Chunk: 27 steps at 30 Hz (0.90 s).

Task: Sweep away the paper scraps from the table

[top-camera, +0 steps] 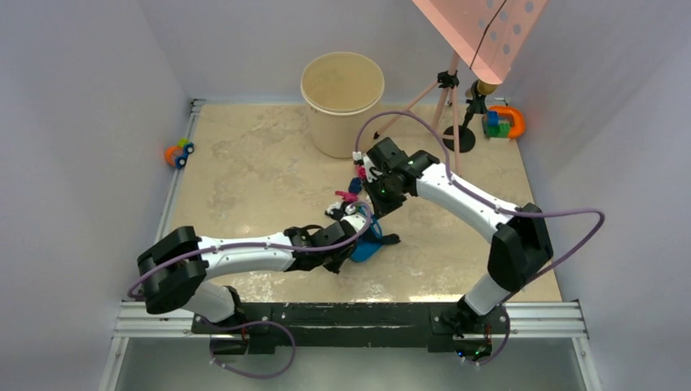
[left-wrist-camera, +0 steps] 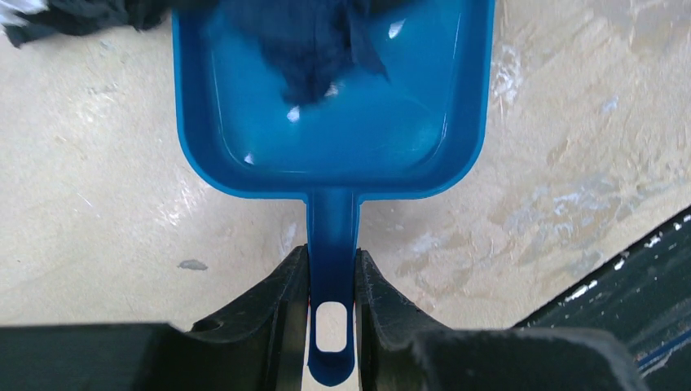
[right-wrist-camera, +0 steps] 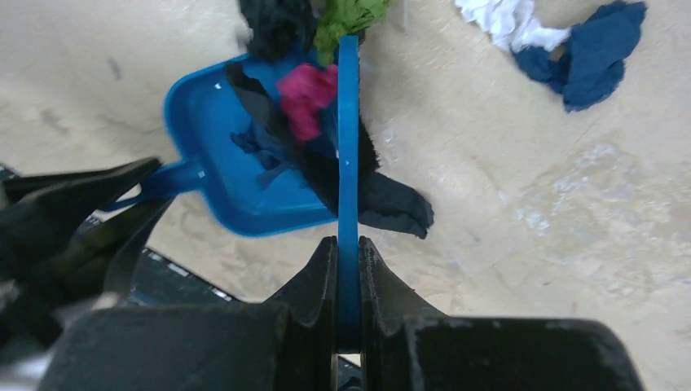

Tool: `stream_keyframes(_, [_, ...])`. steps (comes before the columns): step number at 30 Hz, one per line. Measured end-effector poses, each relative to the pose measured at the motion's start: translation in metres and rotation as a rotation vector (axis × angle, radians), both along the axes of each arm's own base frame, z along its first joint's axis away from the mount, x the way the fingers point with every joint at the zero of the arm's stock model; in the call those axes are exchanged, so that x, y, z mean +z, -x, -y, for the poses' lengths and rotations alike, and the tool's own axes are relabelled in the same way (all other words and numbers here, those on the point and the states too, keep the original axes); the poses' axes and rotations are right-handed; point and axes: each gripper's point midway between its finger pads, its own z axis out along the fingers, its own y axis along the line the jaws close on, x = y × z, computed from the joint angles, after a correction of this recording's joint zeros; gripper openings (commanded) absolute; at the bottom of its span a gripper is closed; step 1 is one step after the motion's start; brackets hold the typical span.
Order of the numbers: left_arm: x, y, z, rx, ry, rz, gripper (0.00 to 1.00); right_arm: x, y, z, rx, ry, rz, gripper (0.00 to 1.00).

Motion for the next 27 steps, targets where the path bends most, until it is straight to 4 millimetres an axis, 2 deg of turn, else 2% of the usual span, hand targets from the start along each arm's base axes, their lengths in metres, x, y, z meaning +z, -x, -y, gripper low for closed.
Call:
stream_keyframes(2, [0.001, -0.005, 0.001, 0.012, 0.001, 0.019, 0.0, 0.008, 0.008, 0.0, -0.001, -0.047, -0.008, 0.0])
stream_keyframes(5, [0.003, -0.012, 0.001, 0.022, 0.0, 0.051, 0.0, 0.03, 0.014, 0.002, -0.016, -0.106, 0.023, 0.0])
stream_keyframes(11, [0.01, -0.028, 0.008, 0.03, 0.027, 0.141, 0.0, 0.071, 0.018, 0.021, -0.073, -0.154, 0.123, 0.0])
stream_keyframes(14, [0.011, -0.032, 0.006, 0.032, 0.036, 0.172, 0.0, 0.089, 0.015, 0.037, -0.138, -0.153, 0.19, 0.0])
stream_keyframes(17, [0.02, -0.034, 0.004, 0.031, 0.06, 0.205, 0.0, 0.107, 0.01, 0.063, -0.237, -0.133, 0.282, 0.0])
stream_keyframes(23, [0.055, -0.038, 0.001, 0.046, 0.134, 0.271, 0.0, 0.145, 0.006, 0.122, -0.477, -0.119, 0.483, 0.0])
stream_keyframes(27, [0.08, -0.04, -0.002, 0.061, 0.144, 0.29, 0.0, 0.157, 0.011, 0.144, -0.574, -0.111, 0.559, 0.0])
